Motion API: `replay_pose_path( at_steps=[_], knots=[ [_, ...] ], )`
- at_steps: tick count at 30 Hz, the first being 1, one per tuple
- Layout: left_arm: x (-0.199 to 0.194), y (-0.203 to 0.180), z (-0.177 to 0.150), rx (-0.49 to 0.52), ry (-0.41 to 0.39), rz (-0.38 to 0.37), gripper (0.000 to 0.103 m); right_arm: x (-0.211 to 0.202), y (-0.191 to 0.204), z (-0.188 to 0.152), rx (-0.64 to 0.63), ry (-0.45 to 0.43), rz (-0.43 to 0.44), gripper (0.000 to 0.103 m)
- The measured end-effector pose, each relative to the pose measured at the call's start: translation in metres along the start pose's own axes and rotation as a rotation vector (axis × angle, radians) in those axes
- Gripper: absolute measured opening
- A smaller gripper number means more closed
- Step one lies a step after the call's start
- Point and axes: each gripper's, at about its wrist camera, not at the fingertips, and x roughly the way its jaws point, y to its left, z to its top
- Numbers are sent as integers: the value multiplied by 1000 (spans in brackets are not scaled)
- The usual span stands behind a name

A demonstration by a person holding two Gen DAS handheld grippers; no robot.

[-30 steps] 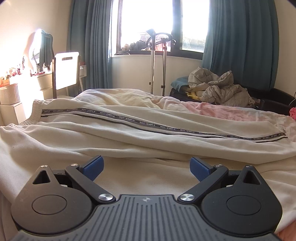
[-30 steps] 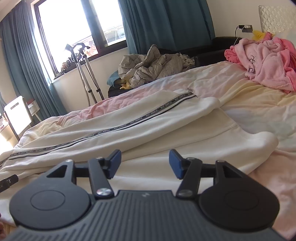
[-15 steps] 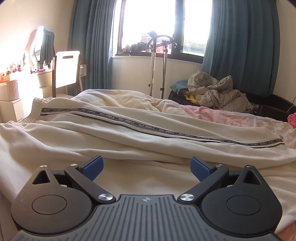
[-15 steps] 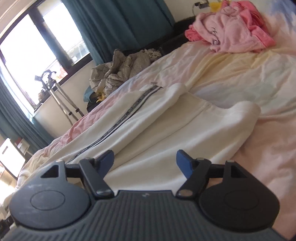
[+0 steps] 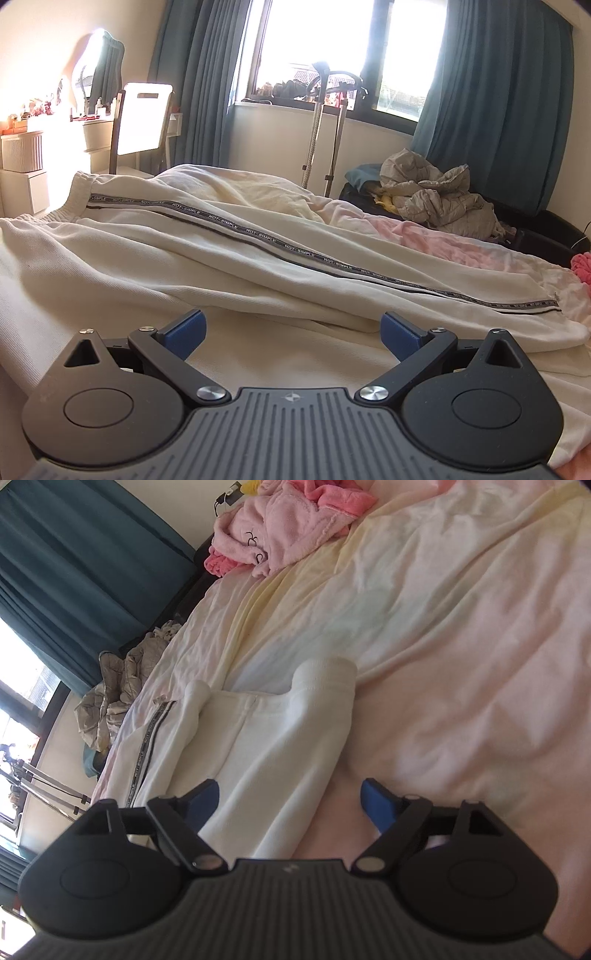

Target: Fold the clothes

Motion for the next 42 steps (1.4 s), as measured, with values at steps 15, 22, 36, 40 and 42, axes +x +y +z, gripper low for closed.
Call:
replay_pose_path(
  at_steps=[15, 22, 36, 40, 42],
  knots=[
    [3, 11, 0, -54, 32, 29, 101, 19, 21, -2, -12, 7, 332, 73],
    [-22, 56, 43, -238, 40, -100, 101, 30, 0, -2, 105, 65, 190, 11],
    [-67, 266, 58, -808, 178, -111, 100, 13, 18, -3, 44, -13, 121, 11],
    [-48, 292, 26, -930, 250, -101, 98, 11, 14, -1, 72, -32, 125, 14],
    [-36, 300, 13, -1000, 278, -120, 97, 14, 12, 0, 86, -29, 120, 16]
  ],
)
